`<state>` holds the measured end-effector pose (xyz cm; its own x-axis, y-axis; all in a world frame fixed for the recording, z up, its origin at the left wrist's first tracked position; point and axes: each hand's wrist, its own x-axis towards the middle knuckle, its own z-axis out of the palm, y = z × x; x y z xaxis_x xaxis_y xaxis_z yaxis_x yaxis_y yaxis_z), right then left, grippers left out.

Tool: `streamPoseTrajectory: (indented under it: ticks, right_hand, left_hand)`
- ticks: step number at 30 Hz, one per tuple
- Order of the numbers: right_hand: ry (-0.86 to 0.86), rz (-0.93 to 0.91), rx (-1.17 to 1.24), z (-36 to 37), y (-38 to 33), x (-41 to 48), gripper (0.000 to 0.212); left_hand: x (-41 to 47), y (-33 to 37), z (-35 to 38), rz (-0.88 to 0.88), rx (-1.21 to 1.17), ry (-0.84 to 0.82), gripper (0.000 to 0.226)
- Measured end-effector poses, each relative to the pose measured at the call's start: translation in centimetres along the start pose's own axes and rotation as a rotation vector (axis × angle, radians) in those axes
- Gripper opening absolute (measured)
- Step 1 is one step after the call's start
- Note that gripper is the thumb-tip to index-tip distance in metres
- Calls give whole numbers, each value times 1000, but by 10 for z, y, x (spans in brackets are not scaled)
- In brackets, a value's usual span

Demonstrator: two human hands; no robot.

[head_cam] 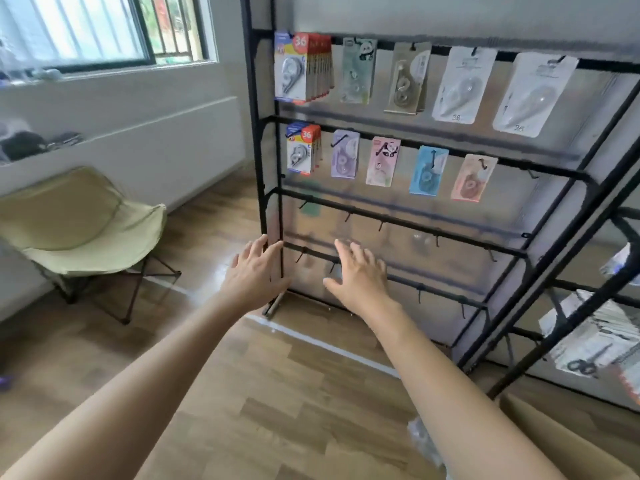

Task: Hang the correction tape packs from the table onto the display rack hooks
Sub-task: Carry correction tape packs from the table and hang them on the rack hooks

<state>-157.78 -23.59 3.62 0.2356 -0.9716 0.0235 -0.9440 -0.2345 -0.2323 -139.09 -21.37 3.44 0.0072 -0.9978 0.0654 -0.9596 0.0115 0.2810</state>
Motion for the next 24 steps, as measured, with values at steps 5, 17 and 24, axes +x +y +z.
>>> streamPoseTrajectory:
  ticks: [5, 17, 24]
  right_hand:
    - [-56, -140, 0, 18, -76, -11, 74]
    - [-130, -504, -27, 67, -350, 2, 73]
    - [-153, -661, -5, 101, -492, 2, 73]
  left_hand:
    - [-54, -68, -23, -167, 3, 36, 71]
    - [-168, -300, -115, -560, 49, 174, 75]
    - [-219, -415, -158, -726, 64, 253, 79]
